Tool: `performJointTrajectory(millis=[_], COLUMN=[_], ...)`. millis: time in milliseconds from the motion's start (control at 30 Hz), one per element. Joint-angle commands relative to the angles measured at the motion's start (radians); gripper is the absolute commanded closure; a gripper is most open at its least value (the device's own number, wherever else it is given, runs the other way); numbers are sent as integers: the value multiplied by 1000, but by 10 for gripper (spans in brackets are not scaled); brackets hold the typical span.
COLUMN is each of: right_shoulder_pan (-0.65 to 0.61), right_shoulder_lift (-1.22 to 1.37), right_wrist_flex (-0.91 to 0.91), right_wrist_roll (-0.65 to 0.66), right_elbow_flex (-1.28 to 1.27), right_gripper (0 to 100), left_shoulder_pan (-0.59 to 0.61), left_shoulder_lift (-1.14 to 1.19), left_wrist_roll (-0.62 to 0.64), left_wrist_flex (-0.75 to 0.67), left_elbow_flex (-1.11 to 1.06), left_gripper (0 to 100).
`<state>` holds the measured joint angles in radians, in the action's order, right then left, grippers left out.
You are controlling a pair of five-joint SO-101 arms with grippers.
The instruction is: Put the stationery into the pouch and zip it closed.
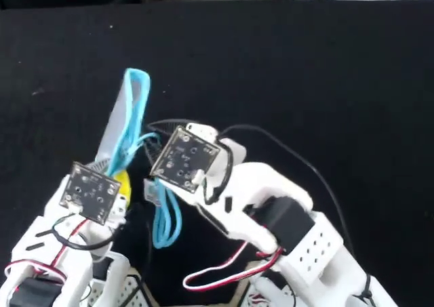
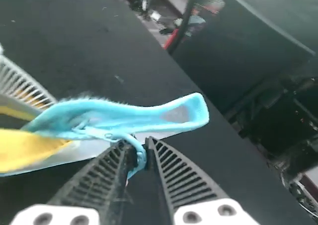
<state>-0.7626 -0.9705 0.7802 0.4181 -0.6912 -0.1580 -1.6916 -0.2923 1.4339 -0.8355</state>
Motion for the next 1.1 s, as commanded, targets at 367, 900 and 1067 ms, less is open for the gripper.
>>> performJointTrajectory(millis=[367, 900, 1067], right_shoulder_pan=[203, 204, 235], right_shoulder_lift=[-7, -4, -2], right_wrist_flex=[-35, -226, -232], right_wrist_roll=[-6, -25, -132], right_elbow_flex=[-12, -91, -65], right_gripper=[988, 988, 988], left_shoulder_pan=[-61, -67, -67], left_shoulder_lift=[-8, -8, -8], left_wrist_roll=[-9, -11, -11], left_wrist_flex=[6, 48, 44], left_elbow_flex=[74, 74, 77], left_gripper=[970, 970, 970])
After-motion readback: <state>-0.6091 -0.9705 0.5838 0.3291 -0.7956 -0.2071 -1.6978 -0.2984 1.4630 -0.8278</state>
